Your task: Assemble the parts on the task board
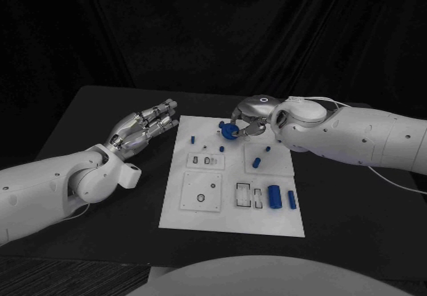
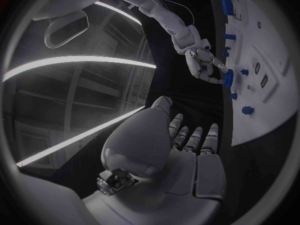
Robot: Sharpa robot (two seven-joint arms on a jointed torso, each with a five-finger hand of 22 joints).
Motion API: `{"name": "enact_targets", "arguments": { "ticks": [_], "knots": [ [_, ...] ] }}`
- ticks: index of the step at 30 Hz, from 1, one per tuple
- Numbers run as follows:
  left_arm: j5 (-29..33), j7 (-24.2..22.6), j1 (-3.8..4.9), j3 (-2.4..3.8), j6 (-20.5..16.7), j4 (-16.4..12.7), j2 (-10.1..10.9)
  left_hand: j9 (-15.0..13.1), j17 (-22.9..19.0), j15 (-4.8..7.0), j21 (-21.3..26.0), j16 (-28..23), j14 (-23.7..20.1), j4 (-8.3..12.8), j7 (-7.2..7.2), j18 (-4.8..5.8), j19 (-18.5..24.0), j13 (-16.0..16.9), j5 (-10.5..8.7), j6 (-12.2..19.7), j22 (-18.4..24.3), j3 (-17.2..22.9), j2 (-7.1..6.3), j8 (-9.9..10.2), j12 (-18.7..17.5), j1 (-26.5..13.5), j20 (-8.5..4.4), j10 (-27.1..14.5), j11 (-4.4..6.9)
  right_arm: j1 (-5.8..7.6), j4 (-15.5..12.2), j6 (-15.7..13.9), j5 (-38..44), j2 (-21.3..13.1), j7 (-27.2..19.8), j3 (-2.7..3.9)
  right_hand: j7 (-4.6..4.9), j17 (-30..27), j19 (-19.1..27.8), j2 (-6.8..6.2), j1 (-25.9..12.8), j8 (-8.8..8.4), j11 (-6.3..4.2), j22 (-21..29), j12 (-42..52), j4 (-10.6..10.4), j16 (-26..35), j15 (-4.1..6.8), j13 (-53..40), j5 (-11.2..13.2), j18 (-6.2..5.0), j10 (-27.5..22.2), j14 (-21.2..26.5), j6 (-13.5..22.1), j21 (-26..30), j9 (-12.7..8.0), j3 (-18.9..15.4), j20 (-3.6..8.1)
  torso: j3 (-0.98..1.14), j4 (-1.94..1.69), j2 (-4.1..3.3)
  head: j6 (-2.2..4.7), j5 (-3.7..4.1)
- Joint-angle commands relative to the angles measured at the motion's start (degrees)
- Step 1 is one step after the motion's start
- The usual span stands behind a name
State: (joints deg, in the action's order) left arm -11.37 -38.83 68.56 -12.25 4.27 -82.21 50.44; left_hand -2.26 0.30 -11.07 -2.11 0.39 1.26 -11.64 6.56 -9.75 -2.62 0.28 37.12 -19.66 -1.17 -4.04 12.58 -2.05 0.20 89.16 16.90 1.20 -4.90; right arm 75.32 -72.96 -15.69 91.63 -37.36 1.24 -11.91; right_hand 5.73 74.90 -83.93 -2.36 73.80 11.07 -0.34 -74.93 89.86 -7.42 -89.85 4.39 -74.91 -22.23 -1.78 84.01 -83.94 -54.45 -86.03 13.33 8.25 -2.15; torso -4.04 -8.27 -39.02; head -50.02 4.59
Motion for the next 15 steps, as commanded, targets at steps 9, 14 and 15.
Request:
{"name": "enact_targets", "arguments": {
  "ticks": [9, 14, 15],
  "knots": [
    [0.02, -3.22, -0.06, 0.05, 0.77, 0.03, -0.33, -0.06, 0.07, -0.42, 0.05, 0.01, -0.1, 0.04, 0.32, 0.17, 0.07, 0.03, -0.12, -0.12, 0.09, 0.58, 0.36, -0.28, 0.1, 0.16, -0.09, -0.07, -0.46, 0.23, 4.09, 3.25, -0.53, 4.28, 0.91, 0.05, -1.6, 15.1, -2.43, 0.39, 0.21, -0.46, -0.25, -11.94, 0.14, 0.19, -0.15, -0.16, -15.09, 1.2, 0.29, 5.99, -6.06, -0.84, 0.61, 7.25, 0.51, -0.02, -0.01, -0.04, 0.04, 0.02, 0.08],
    [0.02, -3.24, -0.06, 0.05, 0.91, 0.13, -0.44, -0.07, 0.08, -0.45, 0.03, 0.01, -0.07, 0.06, 0.35, 0.23, 0.05, 0.04, -0.12, -0.15, 0.08, 0.66, 0.35, -0.29, 0.11, 0.13, -0.09, -0.04, -0.51, 0.22, 6.07, 4.35, 0.1, 6.04, 1.2, 0.05, -1.52, 15.1, -2.22, 0.45, 0.32, -0.74, -0.22, -11.78, 0.14, 0.33, -0.15, -0.23, -15.09, 1.27, 0.21, 5.99, -6.06, -0.49, 0.88, 7.29, 0.67, -0.09, 0.01, -0.09, 0.0, 0.02, 0.1],
    [0.02, -3.23, -0.06, 0.05, 0.94, 0.14, -0.45, -0.07, 0.08, -0.45, 0.03, 0.01, -0.07, 0.06, 0.35, 0.23, 0.05, 0.04, -0.12, -0.15, 0.08, 0.66, 0.35, -0.29, 0.11, 0.13, -0.09, -0.04, -0.51, 0.22, 6.35, 4.41, 0.16, 6.29, 1.2, 0.05, -1.51, 15.1, -2.19, 0.46, 0.32, -0.78, -0.2, -11.75, 0.14, 0.35, -0.15, -0.23, -15.09, 1.29, 0.2, 5.99, -6.06, -0.44, 0.92, 7.29, 0.7, -0.1, 0.0, -0.06, -0.01, 0.02, 0.04]
  ]
}}
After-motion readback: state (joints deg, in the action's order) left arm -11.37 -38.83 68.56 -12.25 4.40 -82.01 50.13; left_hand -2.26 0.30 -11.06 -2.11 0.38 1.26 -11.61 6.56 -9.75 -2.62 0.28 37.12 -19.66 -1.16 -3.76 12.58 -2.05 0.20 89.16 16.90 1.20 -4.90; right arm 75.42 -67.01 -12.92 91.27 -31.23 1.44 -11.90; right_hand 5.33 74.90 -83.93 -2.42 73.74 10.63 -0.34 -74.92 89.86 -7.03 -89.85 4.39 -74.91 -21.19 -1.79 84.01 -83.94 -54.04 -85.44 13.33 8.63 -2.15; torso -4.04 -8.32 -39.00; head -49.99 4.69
